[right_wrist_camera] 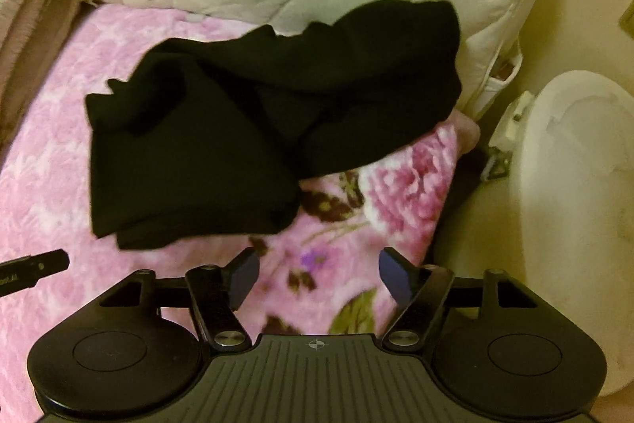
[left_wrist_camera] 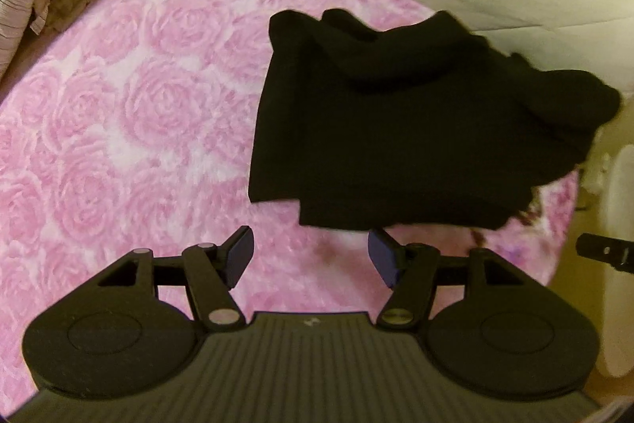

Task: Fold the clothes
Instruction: 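Grasp the black sweatshirt with both grippers and lift it off the bed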

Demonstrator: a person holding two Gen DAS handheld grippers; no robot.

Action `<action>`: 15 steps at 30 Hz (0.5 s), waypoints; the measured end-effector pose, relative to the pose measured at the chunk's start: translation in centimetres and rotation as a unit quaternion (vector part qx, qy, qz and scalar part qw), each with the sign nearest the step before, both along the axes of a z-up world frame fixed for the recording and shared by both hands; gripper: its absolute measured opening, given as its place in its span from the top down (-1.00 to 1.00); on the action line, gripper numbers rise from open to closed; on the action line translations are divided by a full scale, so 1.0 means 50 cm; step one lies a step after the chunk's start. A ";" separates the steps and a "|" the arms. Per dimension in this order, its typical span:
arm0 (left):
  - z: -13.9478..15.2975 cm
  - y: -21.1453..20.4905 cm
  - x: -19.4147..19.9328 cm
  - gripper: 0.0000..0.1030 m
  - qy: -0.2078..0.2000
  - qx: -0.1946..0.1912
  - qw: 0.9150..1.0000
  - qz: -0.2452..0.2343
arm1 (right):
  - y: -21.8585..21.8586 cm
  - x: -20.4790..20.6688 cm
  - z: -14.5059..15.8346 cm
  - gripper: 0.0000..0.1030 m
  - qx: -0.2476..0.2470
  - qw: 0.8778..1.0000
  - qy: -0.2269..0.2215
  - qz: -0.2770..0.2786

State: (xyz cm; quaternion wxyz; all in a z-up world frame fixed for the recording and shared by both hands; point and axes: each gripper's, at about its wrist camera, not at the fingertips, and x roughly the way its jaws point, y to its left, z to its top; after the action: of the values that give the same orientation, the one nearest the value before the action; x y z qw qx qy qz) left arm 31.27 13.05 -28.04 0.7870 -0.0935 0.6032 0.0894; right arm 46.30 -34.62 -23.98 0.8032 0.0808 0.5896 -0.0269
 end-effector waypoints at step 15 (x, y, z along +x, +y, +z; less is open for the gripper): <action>-0.161 0.074 0.146 -0.17 -0.020 0.004 0.997 0.073 | -0.104 0.191 -0.125 -0.62 0.072 0.987 -0.055 -0.135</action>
State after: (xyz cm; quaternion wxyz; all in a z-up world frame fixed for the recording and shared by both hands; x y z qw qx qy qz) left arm 38.57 16.74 -36.07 0.7906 -0.1362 0.5786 0.1470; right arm 55.82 -39.79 -30.25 0.8155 0.2186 0.5285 -0.0886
